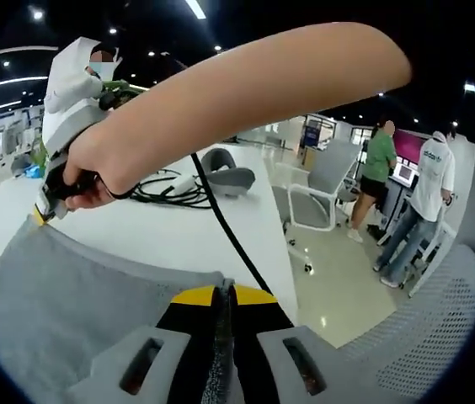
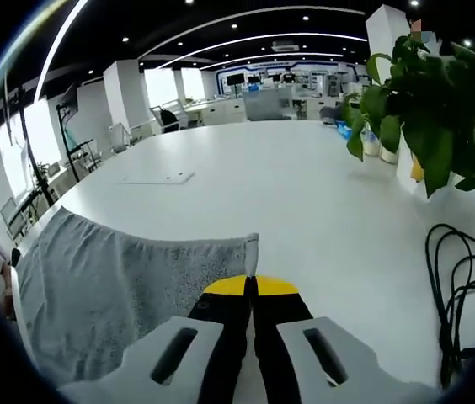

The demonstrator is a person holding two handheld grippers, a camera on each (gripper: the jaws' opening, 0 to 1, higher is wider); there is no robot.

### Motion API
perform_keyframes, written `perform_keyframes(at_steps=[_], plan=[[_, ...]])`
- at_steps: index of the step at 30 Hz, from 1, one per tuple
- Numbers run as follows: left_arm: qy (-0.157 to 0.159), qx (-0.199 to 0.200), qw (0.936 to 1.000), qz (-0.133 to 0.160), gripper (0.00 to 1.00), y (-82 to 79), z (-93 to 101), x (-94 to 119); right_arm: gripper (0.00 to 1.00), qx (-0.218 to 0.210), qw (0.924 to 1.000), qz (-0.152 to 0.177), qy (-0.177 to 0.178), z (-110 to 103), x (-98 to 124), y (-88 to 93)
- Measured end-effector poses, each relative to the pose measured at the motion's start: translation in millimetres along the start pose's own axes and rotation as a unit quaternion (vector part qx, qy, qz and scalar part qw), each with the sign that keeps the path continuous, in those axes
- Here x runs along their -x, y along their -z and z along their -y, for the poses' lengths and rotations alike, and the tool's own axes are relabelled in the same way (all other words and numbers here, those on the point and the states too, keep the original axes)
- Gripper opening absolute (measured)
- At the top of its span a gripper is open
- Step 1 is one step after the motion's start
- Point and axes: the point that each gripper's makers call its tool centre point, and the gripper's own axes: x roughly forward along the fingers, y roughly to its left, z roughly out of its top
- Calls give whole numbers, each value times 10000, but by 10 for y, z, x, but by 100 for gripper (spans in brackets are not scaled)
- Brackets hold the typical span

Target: Fold the towel on the table until its edges align and the towel forms a compact rectangular stack.

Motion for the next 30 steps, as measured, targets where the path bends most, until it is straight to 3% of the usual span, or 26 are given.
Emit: perform_keyframes(at_steps=[14, 22, 30], plan=[[-80, -34, 9994, 327, 6, -268, 56, 157, 0, -219, 9995, 197, -59, -17, 160, -207], [-166, -24, 9989, 432, 6, -356, 60, 333, 0, -269, 9989, 329, -178, -181, 257, -363], [-276, 127, 9968, 739, 6, -534, 32, 609, 0, -235, 9981, 444, -345, -399, 307, -574]])
